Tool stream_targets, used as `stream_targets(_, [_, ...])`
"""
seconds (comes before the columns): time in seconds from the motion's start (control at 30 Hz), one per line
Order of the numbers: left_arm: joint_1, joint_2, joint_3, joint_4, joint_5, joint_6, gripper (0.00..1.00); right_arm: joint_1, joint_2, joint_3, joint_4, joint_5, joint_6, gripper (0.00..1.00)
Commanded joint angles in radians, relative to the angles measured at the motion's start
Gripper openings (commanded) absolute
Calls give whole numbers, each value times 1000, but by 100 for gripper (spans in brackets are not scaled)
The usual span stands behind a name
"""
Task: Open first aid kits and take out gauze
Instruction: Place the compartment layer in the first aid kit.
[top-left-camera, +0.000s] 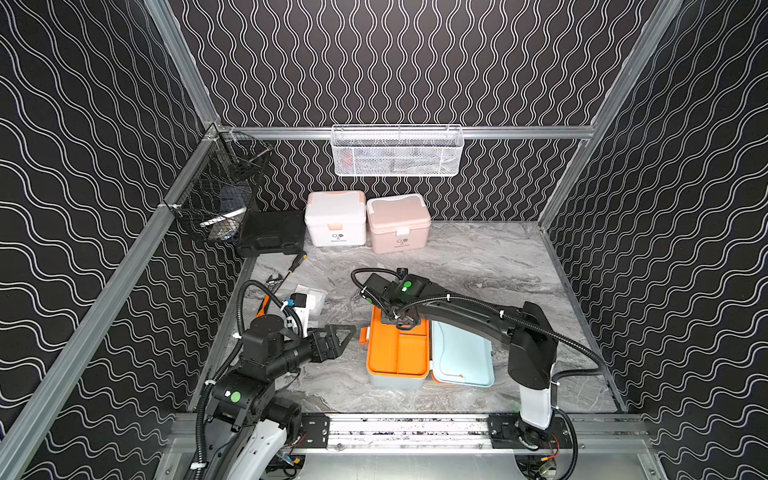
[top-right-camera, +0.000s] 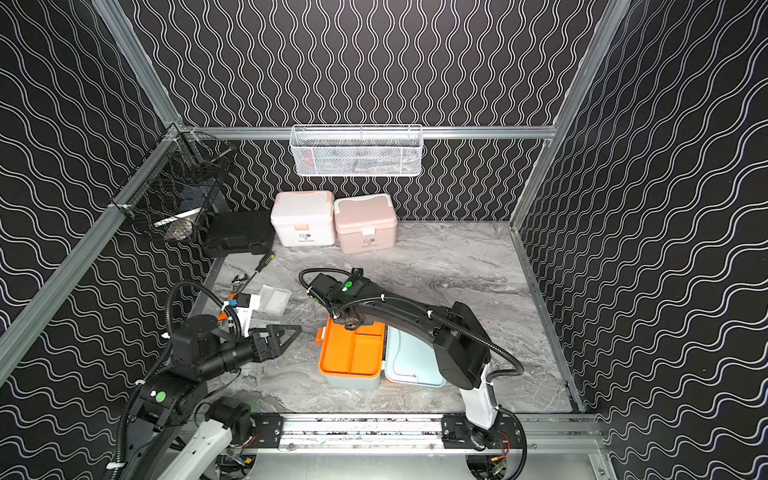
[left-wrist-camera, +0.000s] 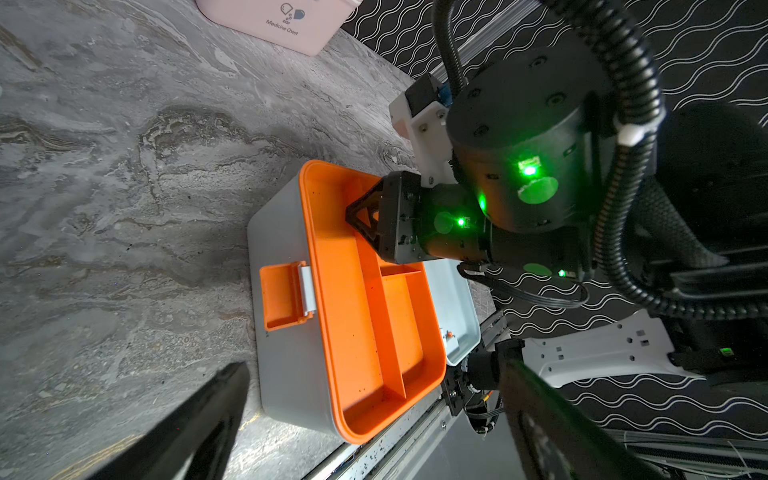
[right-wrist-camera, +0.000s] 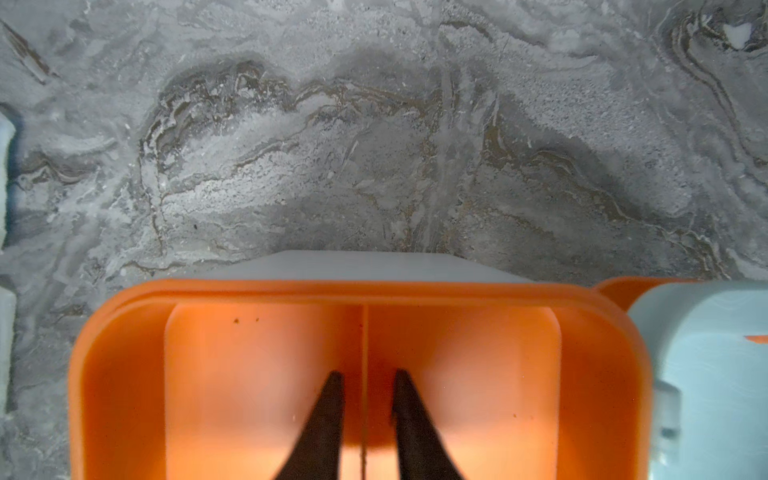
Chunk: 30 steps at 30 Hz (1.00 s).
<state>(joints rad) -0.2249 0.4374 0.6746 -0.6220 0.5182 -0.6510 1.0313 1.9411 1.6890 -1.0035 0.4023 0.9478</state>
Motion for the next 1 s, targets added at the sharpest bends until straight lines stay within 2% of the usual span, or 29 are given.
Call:
stream_targets(0.0, [1, 12, -1, 27, 11, 26, 99, 0, -66, -5, -13, 2, -41, 53])
stream_targets(0.07, [0, 25, 2, 27, 15, 28, 99, -1, -113, -16, -6, -2, -61, 62])
stream_targets(0.2, [-1, 52, 14, 22, 21, 30, 99, -2, -214, -70, 36, -5, -110, 89])
stream_targets(0.3, [-1, 97, 40, 11, 15, 32, 99, -15, -299, -123, 56, -19, -167, 99])
stream_targets(0.5, [-6, 174, 137, -33, 9, 33, 99, -127, -556, -358, 176, -123, -296, 100])
stream_targets(0.63, [-14, 204, 186, -50, 0, 31, 99, -301, -732, -520, 255, -268, -334, 100])
stream_targets(0.73, [-29, 227, 202, -46, -6, 21, 99, -404, -815, -609, 270, -313, -342, 100])
stream_targets(0.87, [-95, 278, 224, -45, -61, 19, 99, -505, -868, -688, 294, -399, -332, 100])
stream_targets(0.97, [-197, 328, 261, -53, -144, 19, 99, -566, -886, -734, 313, -457, -316, 100])
